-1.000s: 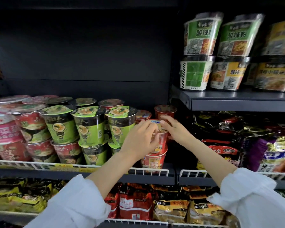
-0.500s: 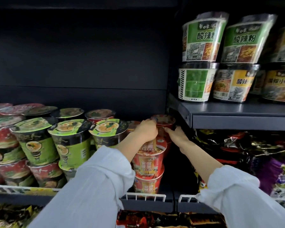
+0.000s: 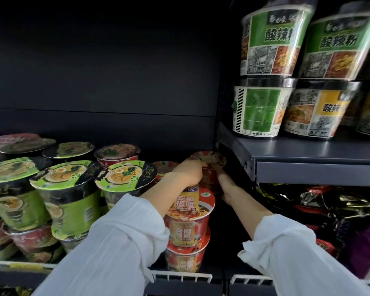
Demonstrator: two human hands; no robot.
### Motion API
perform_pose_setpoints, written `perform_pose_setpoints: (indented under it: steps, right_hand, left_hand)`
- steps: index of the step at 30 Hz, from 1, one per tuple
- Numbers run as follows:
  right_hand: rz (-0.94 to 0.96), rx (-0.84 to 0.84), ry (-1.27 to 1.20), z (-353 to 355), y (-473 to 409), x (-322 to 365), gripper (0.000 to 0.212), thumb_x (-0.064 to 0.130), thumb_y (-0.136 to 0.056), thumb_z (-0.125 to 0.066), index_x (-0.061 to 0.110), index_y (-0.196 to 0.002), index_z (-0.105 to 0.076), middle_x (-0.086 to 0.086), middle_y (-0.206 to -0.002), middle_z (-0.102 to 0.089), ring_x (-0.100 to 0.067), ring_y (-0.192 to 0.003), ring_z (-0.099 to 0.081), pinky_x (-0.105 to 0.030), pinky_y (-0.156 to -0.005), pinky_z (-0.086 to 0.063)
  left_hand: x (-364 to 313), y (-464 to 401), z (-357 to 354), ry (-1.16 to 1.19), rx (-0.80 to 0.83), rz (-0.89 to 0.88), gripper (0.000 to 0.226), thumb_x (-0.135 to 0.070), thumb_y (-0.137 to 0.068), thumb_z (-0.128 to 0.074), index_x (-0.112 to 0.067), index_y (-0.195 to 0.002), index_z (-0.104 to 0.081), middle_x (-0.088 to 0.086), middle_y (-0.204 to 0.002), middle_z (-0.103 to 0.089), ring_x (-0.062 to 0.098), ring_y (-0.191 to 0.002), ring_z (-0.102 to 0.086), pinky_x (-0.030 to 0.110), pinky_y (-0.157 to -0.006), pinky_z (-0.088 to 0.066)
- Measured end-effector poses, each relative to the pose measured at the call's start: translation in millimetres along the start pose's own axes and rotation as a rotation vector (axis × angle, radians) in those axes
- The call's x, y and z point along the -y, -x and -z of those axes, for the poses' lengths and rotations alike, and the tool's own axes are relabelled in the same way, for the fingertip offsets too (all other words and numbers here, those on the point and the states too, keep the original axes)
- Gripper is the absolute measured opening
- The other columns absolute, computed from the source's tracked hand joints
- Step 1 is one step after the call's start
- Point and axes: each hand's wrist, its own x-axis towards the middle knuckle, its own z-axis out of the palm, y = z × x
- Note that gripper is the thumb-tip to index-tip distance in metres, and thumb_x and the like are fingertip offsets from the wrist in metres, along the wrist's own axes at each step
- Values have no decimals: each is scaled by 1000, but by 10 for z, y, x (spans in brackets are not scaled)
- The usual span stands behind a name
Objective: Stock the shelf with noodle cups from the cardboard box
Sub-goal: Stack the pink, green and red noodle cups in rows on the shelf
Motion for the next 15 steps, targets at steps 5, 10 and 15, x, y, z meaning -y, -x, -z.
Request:
perform_pose_setpoints:
  steps: [5, 10, 15]
  right_hand:
    - [22, -21, -25, -38, 191, 124, 36, 40, -94, -49, 12, -115, -58, -12, -105, -64, -26, -94, -61, -36, -81, -53]
    - [-71, -91, -72, 23, 317, 138, 47, 45, -97, -36, 9, -122, -53, -13, -106, -63, -30, -101, -61, -37, -89, -48]
    - [-78, -187, 62, -2, 332, 1, 28, 19, -101, -30, 10, -118, -50, -9, -89, -57, -25, -80, -58, -35, -78, -50]
  left_hand:
    - [-19, 64, 40, 27, -50, -6, 46, -3, -98, -34, -21, -139, -45, 11, -146, -40, 26, -128, -45, 31, -106, -39]
    - [20, 166, 91, -18, -64, 15, 43, -4, -97, -39, -21, -136, -50, 10, -138, -50, 26, -120, -53, 34, -102, -45]
    - [34, 193, 97, -101, -113, 58, 39, -14, -97, -47, -25, -133, -51, 8, -136, -45, 29, -122, -48, 41, -100, -45]
